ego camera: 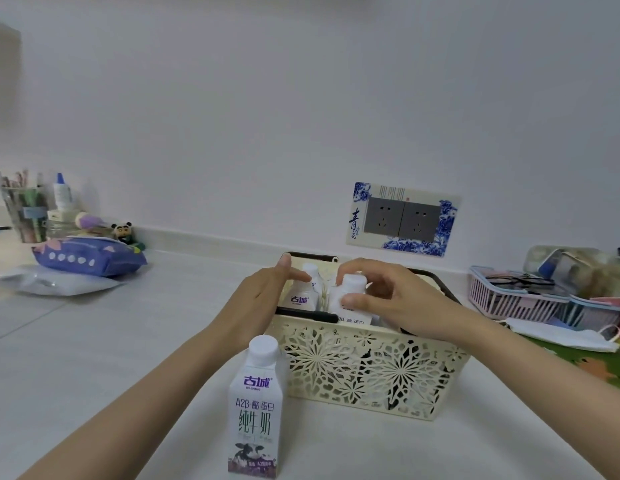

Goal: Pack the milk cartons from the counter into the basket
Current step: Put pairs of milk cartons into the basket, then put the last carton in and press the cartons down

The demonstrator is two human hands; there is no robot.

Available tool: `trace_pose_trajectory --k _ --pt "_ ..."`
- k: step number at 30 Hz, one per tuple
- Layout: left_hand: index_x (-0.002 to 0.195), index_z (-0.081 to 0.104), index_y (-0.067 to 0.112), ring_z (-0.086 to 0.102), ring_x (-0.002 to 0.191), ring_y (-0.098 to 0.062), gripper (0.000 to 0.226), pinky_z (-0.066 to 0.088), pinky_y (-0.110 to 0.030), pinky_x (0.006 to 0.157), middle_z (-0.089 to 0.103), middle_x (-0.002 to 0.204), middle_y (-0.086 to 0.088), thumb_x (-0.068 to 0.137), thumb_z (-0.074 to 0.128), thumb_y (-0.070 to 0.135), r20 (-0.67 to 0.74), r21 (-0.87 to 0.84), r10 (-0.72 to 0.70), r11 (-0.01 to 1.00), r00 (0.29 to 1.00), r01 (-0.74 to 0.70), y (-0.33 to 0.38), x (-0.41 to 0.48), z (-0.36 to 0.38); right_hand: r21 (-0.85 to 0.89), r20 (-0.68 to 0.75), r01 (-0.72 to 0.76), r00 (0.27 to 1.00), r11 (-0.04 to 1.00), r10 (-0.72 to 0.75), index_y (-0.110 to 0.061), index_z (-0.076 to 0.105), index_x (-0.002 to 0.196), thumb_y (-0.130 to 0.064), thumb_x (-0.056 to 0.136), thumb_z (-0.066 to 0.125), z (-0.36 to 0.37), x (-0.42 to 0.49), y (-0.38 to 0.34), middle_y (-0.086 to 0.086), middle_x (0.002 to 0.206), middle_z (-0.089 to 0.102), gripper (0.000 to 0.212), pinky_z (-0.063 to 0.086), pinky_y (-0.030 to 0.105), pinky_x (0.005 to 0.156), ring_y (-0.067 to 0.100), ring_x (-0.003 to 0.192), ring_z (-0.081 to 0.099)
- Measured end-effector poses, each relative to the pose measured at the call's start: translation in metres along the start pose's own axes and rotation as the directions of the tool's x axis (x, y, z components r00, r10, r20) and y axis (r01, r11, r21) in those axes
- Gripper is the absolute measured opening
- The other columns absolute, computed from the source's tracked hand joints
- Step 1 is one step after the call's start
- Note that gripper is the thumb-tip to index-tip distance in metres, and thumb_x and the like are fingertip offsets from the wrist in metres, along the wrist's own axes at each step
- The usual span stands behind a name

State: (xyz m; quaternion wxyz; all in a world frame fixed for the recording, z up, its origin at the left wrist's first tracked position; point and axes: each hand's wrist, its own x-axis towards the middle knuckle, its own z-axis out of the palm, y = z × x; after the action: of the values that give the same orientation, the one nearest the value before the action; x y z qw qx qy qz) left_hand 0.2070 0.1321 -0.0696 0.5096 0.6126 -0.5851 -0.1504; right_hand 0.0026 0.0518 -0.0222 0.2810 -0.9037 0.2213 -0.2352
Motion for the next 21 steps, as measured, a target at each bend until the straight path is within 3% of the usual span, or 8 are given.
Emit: trace_pose_trajectory --k 5,8,10,12,14,16,18,21 --pt "0.105 0.071 0.032 0.047 0.112 0.001 0.060 0.026 -0.005 0.080 0.060 0.124 0.010 0.097 0.016 0.052 0.000 0.000 -0.005 1.000 1.000 0.005 0.000 -0.001 0.000 -0.026 0.044 0.002 0.999 1.000 0.000 -0.024 0.069 0.101 -0.033 0.090 0.060 0.004 0.000 -0.002 -0.010 0.064 0.056 0.017 0.034 0.020 0.051 0.007 0.051 0.041" --pt "0.105 0.071 0.033 0.048 0.105 0.012 0.064 0.027 -0.005 0.082 0.061 0.117 0.017 0.092 0.014 0.058 0.006 -0.007 0.003 1.000 1.000 -0.003 0.000 -0.002 -0.001 -0.079 0.042 -0.028 0.999 0.996 0.031 -0.037 0.068 0.103 -0.050 0.089 0.052 0.006 0.000 0.000 -0.001 0.086 0.071 0.025 0.051 0.036 0.070 0.023 0.071 0.061" --pt "0.108 0.070 0.034 0.043 0.096 0.029 0.068 0.028 -0.003 0.082 0.057 0.108 0.028 0.087 0.012 0.063 0.009 -0.017 0.007 1.000 1.000 -0.006 0.001 -0.003 -0.002 -0.137 0.051 -0.041 0.998 0.990 0.048 -0.039 0.068 0.105 -0.053 0.091 0.043 0.005 -0.002 -0.001 -0.011 0.082 0.072 0.032 0.052 0.034 0.074 0.015 0.072 0.065" --pt "0.113 0.067 0.035 0.041 0.099 0.032 0.068 0.029 -0.007 0.087 0.058 0.110 0.030 0.089 0.011 0.065 0.023 -0.026 0.024 0.999 0.999 -0.023 -0.002 -0.004 -0.005 -0.201 0.042 -0.052 0.997 0.978 0.061 -0.035 0.069 0.107 -0.051 0.094 0.038 0.006 -0.003 -0.006 -0.018 0.072 0.068 0.037 0.050 0.028 0.069 0.005 0.064 0.059" --pt "0.118 0.064 0.036 0.045 0.109 0.025 0.066 0.031 -0.012 0.095 0.061 0.119 0.027 0.091 0.011 0.065 0.028 -0.059 0.034 0.998 0.999 -0.033 -0.005 -0.008 -0.008 -0.260 -0.048 -0.011 0.999 0.966 -0.002 -0.034 0.068 0.108 -0.051 0.092 0.040 0.008 -0.004 -0.012 -0.013 0.092 0.070 0.036 0.050 0.030 0.081 0.004 0.083 0.061" --pt "0.123 0.061 0.035 0.047 0.112 0.021 0.064 0.032 -0.008 0.093 0.060 0.126 0.022 0.092 0.012 0.063 0.012 -0.084 0.034 0.996 0.999 -0.033 -0.008 -0.016 -0.014 -0.181 -0.173 0.073 0.979 0.981 -0.105 -0.032 0.068 0.107 -0.042 0.093 0.048 0.015 -0.007 -0.025 -0.017 0.099 0.066 0.027 0.047 0.020 0.082 -0.003 0.090 0.057" --pt "0.123 0.060 0.036 0.046 0.119 0.015 0.064 0.029 -0.008 0.098 0.059 0.129 0.020 0.093 0.011 0.063 -0.025 -0.084 0.056 0.995 0.998 -0.058 -0.011 -0.027 -0.021 0.003 -0.221 0.168 0.962 0.986 -0.164 -0.030 0.069 0.103 -0.033 0.092 0.054 0.026 -0.011 -0.043 -0.017 0.098 0.067 0.018 0.045 0.012 0.080 -0.005 0.092 0.058" --pt "0.123 0.061 0.036 0.045 0.127 0.006 0.062 0.029 -0.028 0.110 0.059 0.129 0.022 0.093 0.012 0.061 -0.066 -0.096 0.068 0.993 0.996 -0.074 -0.020 -0.047 -0.032 0.196 -0.089 0.176 0.983 0.965 -0.161 -0.031 0.067 0.105 -0.032 0.088 0.062 0.052 -0.016 -0.059 -0.010 0.105 0.069 0.017 0.049 0.018 0.085 0.002 0.098 0.062"
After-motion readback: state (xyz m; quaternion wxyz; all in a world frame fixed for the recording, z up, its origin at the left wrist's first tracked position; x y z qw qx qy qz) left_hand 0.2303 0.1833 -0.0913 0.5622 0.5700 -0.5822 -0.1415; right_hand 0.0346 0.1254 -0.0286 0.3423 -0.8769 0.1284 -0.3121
